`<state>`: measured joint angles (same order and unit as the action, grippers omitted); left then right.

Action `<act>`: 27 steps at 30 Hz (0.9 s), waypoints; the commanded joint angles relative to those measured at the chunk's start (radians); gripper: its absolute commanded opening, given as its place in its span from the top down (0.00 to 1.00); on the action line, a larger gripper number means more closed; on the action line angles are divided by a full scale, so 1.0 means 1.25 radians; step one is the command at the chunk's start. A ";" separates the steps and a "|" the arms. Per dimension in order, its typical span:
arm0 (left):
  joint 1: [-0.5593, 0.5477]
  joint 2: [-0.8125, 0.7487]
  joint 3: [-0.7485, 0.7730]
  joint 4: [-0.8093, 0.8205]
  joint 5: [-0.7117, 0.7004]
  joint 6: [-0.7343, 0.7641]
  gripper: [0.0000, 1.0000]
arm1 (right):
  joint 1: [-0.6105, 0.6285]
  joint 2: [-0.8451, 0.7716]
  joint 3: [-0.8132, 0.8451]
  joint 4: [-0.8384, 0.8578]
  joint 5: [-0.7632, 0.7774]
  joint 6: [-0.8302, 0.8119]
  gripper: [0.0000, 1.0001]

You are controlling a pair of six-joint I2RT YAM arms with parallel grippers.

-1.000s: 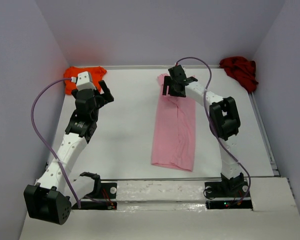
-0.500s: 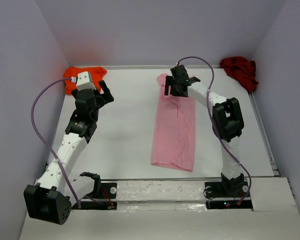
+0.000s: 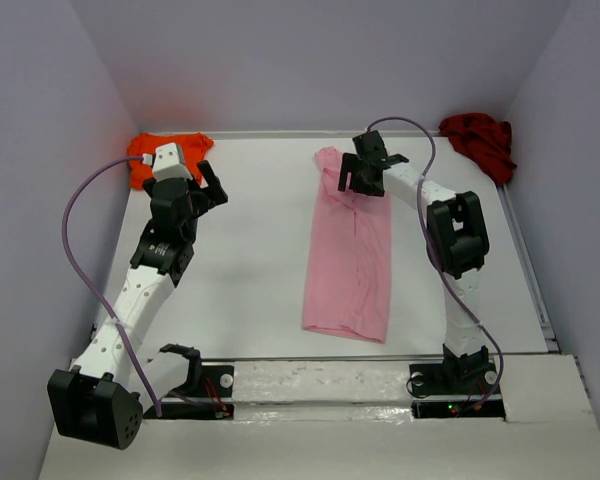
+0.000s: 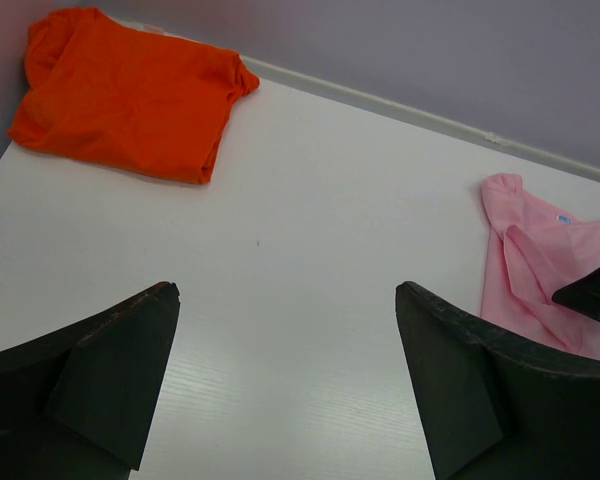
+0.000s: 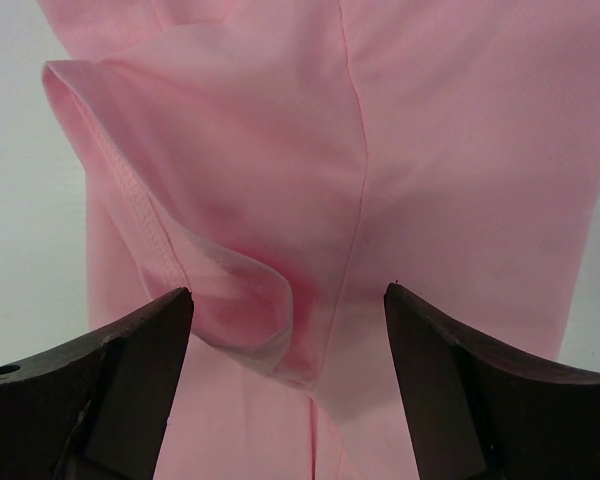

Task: Fold and stack the t-shirts
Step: Fold the tshirt

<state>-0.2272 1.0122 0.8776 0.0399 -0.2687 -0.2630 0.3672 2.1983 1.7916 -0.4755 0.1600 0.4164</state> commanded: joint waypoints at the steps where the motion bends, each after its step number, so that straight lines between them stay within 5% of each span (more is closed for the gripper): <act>1: 0.005 -0.021 0.023 0.026 0.000 0.002 0.01 | -0.004 0.026 0.032 0.034 -0.045 0.013 0.17; 27: 0.007 -0.018 0.026 0.026 0.001 0.002 0.01 | -0.004 -0.031 0.021 0.032 -0.043 -0.010 0.18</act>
<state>-0.2268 1.0122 0.8776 0.0399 -0.2684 -0.2630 0.3668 2.2406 1.7924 -0.4526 0.0887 0.4194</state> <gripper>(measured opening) 0.989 0.822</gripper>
